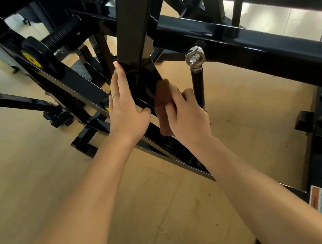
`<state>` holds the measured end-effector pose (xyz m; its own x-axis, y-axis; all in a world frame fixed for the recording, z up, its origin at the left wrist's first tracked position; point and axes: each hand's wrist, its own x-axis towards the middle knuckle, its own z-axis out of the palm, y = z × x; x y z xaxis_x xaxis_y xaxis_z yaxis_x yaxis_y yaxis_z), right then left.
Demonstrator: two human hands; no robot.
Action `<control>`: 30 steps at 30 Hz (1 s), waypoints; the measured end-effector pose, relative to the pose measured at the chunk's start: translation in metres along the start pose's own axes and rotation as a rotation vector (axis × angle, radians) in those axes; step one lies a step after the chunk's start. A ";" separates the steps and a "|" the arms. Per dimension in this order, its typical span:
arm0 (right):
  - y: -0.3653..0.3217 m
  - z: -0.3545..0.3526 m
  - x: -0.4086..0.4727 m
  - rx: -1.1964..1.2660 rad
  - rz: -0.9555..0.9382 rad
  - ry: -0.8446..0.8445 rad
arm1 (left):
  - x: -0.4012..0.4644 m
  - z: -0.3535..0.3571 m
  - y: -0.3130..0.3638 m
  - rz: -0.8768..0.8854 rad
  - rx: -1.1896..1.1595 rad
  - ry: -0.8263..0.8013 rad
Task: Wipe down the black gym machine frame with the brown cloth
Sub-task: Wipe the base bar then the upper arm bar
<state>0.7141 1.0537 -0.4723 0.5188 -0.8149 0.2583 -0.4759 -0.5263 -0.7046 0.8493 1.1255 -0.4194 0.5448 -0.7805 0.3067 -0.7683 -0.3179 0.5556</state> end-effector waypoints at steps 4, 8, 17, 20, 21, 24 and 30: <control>0.033 -0.001 -0.023 -0.099 0.155 -0.092 | 0.000 0.002 0.001 -0.004 0.009 0.023; 0.044 -0.003 -0.037 -0.082 0.215 -0.052 | -0.001 0.005 0.004 -0.009 0.016 0.047; -0.005 -0.004 -0.015 0.144 0.228 -0.134 | 0.001 -0.005 0.011 -0.043 -0.120 0.064; -0.023 -0.012 -0.006 0.340 0.277 -0.120 | 0.014 -0.025 0.016 -0.029 -0.070 0.049; -0.031 -0.017 -0.004 0.438 0.266 -0.109 | 0.021 -0.033 0.019 -0.033 -0.023 0.015; -0.070 -0.033 0.008 0.813 0.276 -0.049 | 0.035 -0.049 0.032 -0.089 -0.094 -0.108; -0.116 -0.046 0.009 1.001 0.401 0.155 | 0.035 -0.065 0.033 -0.136 -0.381 -0.259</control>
<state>0.7415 1.0961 -0.3574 0.3265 -0.9418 -0.0797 0.2398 0.1641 -0.9568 0.8649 1.1226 -0.3401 0.4924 -0.8696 0.0359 -0.4917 -0.2439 0.8359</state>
